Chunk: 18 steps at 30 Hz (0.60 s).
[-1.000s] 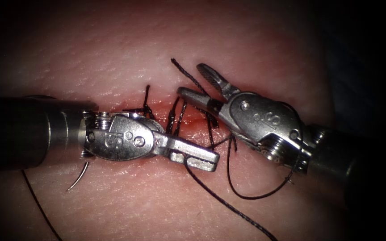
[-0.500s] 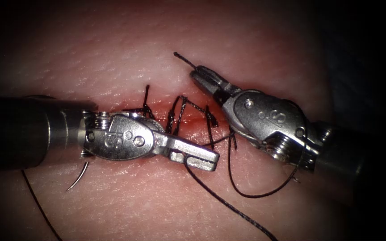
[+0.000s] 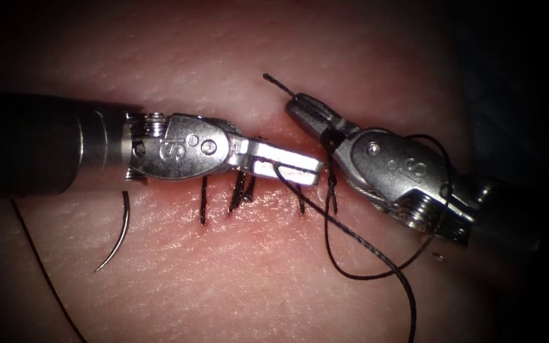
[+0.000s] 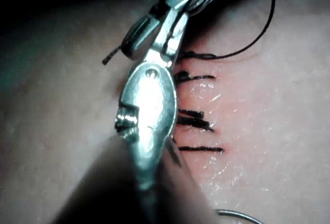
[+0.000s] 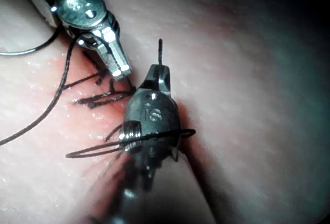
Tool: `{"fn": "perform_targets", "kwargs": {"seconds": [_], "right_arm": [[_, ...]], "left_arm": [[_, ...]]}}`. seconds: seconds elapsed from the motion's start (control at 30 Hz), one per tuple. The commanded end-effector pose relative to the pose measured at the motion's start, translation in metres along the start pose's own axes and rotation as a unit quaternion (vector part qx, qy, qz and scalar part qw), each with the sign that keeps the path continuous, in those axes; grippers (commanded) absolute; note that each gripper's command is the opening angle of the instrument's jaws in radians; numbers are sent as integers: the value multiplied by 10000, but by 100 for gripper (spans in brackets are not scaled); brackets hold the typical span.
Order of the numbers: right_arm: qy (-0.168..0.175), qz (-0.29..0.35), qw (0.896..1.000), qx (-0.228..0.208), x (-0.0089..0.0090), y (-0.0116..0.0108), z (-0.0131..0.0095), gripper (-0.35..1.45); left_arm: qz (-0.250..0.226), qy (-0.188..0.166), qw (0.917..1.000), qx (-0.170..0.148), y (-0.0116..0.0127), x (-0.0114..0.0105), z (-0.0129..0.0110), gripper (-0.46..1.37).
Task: Wound Closure
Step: Grab the suture tail with the right gripper, then pull the right gripper down and the left gripper up to tighten the suture
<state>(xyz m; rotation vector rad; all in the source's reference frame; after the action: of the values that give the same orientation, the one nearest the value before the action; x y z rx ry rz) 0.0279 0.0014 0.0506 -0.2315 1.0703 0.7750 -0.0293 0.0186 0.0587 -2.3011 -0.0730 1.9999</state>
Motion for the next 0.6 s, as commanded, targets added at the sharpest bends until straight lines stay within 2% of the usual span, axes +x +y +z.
{"fn": "perform_targets", "kwargs": {"seconds": [0.03,0.27,0.6], "right_arm": [[7,-6,10000,-12,0,0,-1,-35],[40,-32,10000,-34,-6,1,-13,-35],[66,-89,9999,-17,-16,-9,-30,-35]], "left_arm": [[-8,-22,10000,-2,-3,-1,-1,-35],[9,-112,9998,148,-39,-15,-9,-35],[115,-186,9993,299,-91,-15,-10,-35]]}}
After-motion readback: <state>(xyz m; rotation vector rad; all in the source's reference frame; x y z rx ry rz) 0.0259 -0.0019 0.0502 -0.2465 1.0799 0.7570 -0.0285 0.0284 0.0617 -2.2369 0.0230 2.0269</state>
